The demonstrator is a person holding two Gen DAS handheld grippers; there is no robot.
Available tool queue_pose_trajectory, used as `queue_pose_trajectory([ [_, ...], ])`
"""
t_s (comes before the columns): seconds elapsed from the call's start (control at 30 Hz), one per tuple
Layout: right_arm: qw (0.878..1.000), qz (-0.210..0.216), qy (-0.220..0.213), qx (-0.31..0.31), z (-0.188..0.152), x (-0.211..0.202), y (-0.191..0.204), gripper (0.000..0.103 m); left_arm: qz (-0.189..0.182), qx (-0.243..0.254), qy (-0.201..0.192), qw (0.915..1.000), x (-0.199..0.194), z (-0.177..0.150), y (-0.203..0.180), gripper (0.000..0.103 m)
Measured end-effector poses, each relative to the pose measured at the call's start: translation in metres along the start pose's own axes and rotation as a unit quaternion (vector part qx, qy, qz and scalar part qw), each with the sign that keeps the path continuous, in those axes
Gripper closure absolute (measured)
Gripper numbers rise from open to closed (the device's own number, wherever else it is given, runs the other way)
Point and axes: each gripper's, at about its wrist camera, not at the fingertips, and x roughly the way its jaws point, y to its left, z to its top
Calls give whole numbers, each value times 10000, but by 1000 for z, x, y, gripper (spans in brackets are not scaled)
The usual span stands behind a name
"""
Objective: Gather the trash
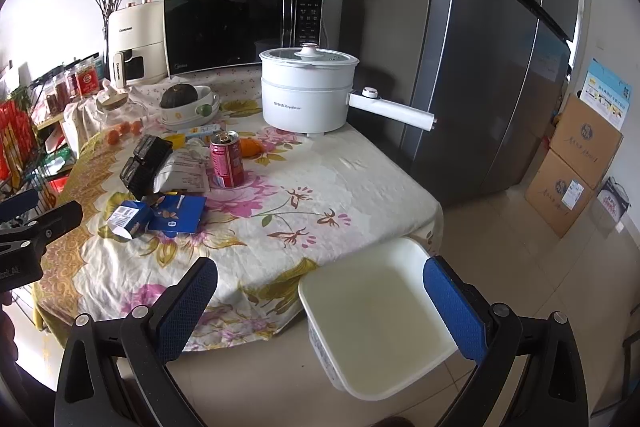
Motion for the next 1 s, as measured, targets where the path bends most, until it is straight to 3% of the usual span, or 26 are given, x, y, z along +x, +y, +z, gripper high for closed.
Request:
queue_pose_trajectory([
  [1.0, 10000, -12, 2, 26, 0, 2, -2, 0, -72, 71, 33, 9999, 1, -2, -5, 0],
])
